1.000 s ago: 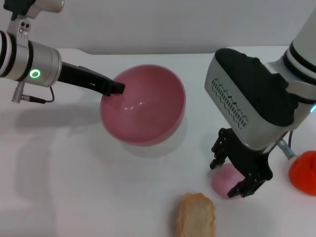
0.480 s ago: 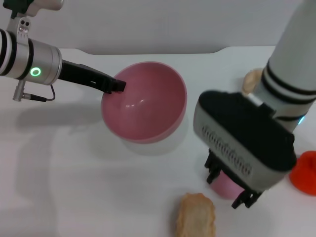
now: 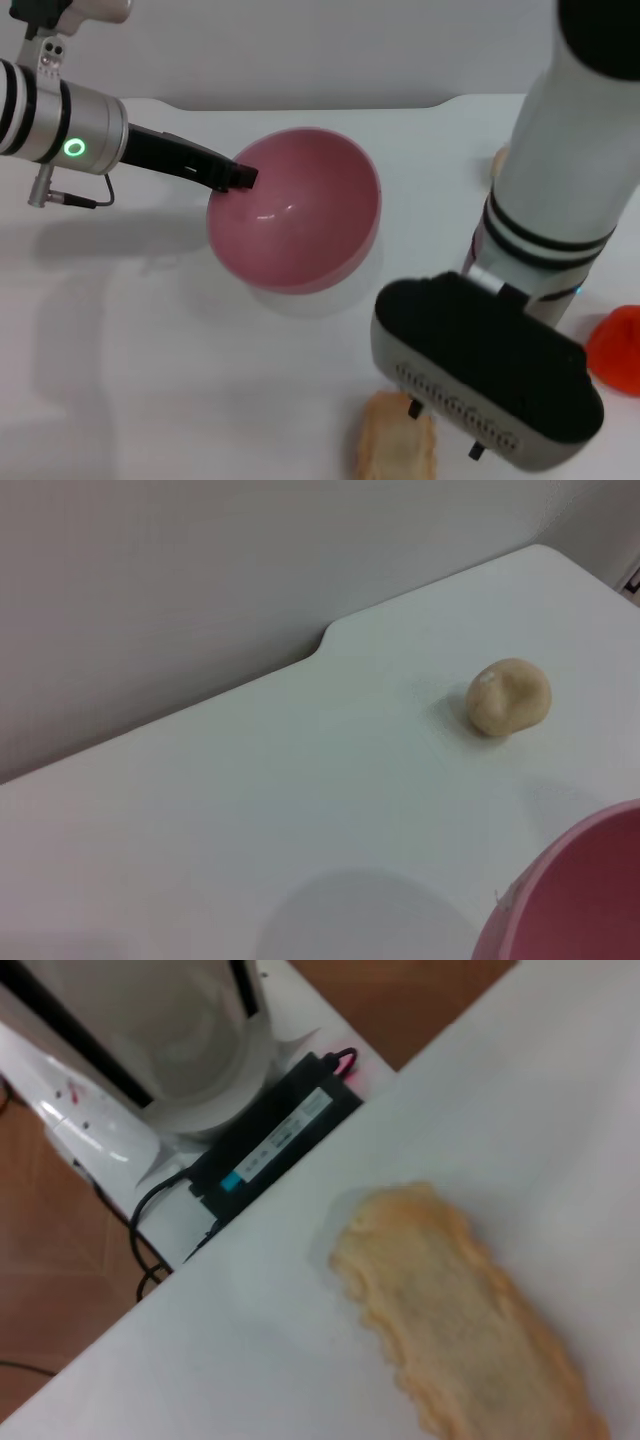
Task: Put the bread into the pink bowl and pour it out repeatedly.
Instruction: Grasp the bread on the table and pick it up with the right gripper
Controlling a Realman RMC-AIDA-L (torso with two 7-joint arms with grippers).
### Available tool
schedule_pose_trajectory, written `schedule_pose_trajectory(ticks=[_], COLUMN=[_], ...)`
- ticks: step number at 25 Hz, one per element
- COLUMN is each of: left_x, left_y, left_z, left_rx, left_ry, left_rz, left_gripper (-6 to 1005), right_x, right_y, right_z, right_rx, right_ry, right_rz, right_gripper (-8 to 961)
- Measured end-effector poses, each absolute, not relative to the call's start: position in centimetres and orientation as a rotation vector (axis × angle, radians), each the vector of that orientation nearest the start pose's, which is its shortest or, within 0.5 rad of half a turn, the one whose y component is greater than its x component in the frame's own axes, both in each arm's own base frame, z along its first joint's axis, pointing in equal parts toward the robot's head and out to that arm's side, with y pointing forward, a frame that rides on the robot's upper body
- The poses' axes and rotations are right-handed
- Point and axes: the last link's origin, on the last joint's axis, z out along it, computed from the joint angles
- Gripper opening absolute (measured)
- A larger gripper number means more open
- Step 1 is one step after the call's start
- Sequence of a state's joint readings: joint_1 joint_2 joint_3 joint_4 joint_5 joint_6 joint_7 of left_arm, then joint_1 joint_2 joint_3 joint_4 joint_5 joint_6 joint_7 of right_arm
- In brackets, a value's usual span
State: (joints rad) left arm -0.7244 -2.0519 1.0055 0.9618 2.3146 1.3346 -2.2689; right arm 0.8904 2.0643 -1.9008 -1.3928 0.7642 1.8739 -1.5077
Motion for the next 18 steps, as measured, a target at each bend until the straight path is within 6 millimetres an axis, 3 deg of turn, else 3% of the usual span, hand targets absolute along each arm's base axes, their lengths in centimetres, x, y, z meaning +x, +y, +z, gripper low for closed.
schedule_pose_trajectory(ticks=[8, 18], left_x=[-19.3, -19.2], left_y=[40.7, 40.7], left_z=[1.3, 1.3], left_rx=[-2.586, -2.591], left_ry=[-1.046, -1.043], left_rz=[-0.119, -0.118], left_gripper=[44, 44], right_x=[9.0, 9.9], right_y=[26.8, 26.0], right_z=[-7.2, -8.4], right_rx=[-3.090, -3.086], right_ry=[-1.551, -1.645], right_rz=[-1.100, -1.083], right_gripper=[606, 605])
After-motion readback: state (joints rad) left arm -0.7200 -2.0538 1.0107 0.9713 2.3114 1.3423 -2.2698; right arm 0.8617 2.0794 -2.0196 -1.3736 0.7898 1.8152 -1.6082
